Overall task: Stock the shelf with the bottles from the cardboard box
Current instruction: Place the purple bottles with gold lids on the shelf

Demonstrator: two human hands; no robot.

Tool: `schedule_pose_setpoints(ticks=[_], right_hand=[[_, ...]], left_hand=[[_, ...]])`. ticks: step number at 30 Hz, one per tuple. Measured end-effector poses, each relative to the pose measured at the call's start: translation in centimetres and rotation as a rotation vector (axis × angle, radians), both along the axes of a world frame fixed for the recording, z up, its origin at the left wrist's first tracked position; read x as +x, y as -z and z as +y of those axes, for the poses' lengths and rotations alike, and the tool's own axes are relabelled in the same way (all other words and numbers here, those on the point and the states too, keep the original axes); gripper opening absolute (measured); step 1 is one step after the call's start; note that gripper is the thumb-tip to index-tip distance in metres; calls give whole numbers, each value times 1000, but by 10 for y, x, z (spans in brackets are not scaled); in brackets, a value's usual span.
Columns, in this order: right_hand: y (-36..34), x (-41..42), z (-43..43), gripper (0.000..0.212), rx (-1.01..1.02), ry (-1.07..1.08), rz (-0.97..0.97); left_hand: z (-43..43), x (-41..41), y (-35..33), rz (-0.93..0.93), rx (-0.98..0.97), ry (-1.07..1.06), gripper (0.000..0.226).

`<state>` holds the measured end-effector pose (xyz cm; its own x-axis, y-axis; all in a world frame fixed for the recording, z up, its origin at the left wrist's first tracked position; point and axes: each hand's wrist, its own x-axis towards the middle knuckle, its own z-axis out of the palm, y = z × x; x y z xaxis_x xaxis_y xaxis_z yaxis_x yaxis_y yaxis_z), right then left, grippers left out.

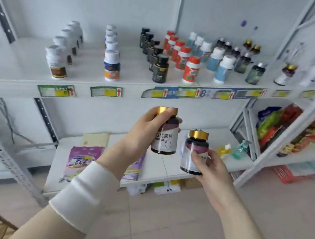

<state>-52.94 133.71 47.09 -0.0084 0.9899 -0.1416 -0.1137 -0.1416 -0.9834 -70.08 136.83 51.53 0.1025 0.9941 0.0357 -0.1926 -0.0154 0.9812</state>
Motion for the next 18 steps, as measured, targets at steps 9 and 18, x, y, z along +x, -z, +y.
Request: schedule_pose_setpoints(ticks=[9, 18], right_hand=[[-54, 143, 100, 55, 103, 108, -114], [-111, 255, 250, 67, 165, 109, -135]], left_hand=[[122, 139, -44, -17, 118, 199, 40], [279, 240, -89, 95, 162, 181, 38]])
